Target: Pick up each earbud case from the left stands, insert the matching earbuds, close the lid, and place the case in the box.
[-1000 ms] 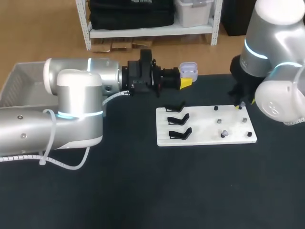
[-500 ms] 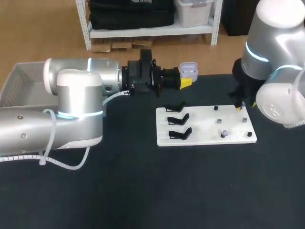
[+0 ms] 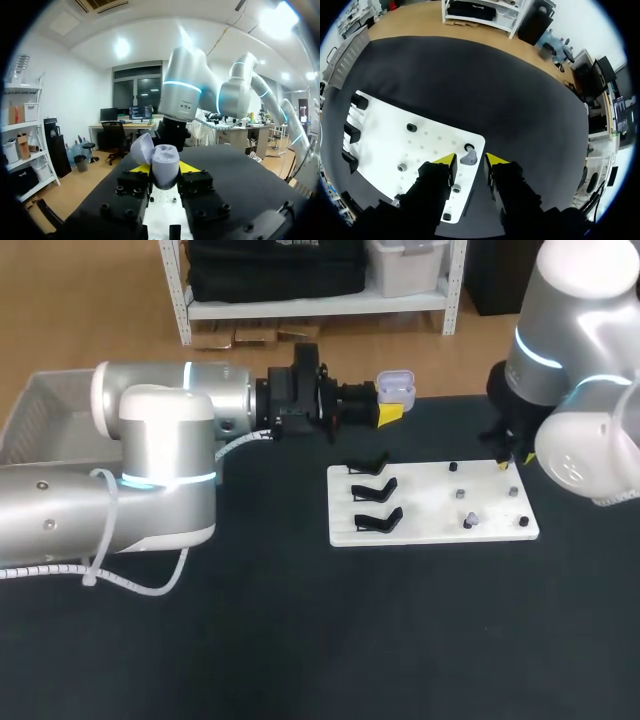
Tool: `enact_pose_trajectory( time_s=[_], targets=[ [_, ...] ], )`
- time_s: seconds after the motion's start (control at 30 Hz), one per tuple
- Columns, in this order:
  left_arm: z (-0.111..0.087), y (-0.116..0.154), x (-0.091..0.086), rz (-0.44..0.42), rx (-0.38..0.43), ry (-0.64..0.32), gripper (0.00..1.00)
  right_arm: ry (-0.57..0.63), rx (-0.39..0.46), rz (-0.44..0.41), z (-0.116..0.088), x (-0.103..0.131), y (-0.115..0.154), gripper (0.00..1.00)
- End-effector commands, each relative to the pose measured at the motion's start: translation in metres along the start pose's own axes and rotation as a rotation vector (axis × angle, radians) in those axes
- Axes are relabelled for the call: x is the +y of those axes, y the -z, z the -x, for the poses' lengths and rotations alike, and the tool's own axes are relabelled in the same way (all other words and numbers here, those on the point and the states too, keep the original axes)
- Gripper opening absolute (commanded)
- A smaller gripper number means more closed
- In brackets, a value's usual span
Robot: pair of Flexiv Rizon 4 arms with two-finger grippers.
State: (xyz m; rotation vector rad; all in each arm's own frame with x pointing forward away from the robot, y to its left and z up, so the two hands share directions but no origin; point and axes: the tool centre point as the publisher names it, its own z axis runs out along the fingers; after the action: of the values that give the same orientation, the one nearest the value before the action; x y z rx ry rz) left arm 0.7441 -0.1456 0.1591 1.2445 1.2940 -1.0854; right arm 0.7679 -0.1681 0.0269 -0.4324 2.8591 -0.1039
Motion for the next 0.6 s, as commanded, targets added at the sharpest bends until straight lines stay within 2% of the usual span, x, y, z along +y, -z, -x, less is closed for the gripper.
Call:
enact_pose_trajectory(
  time_s=[0.03, 0.17, 0.2, 0.27, 0.4, 0.5, 0.6],
  targets=[
    [-0.0011, -0.0003, -0.0001, 0.003, -0.005, -0.003, 0.00, 0.002, 0.005, -0.002, 0.0029, -0.0005, -0.0011, 0.35],
    [-0.0011, -0.0003, -0.0001, 0.003, -0.005, -0.003, 0.00, 0.003, 0.006, -0.005, 0.0042, -0.0016, -0.0014, 0.32],
    [-0.0011, -0.0003, -0.0001, 0.003, -0.005, -0.003, 0.00, 0.003, 0.007, -0.005, 0.0044, -0.0018, -0.0016, 0.30],
    [-0.0011, -0.0003, -0.0001, 0.003, -0.005, -0.003, 0.00, 0.004, 0.008, -0.004, 0.0047, -0.0017, -0.0026, 0.19],
    [-0.0011, -0.0003, -0.0001, 0.003, -0.005, -0.003, 0.00, 0.009, 0.015, 0.001, 0.0048, 0.0003, -0.0049, 0.16],
    [-0.0011, -0.0003, -0.0001, 0.003, -0.005, -0.003, 0.00, 0.010, 0.018, 0.003, 0.0046, 0.0015, -0.0064, 0.00],
    [-0.0011, -0.0003, -0.0001, 0.003, -0.005, -0.003, 0.00, 0.013, 0.020, 0.001, 0.0044, 0.0019, -0.0065, 0.00]
  ],
)
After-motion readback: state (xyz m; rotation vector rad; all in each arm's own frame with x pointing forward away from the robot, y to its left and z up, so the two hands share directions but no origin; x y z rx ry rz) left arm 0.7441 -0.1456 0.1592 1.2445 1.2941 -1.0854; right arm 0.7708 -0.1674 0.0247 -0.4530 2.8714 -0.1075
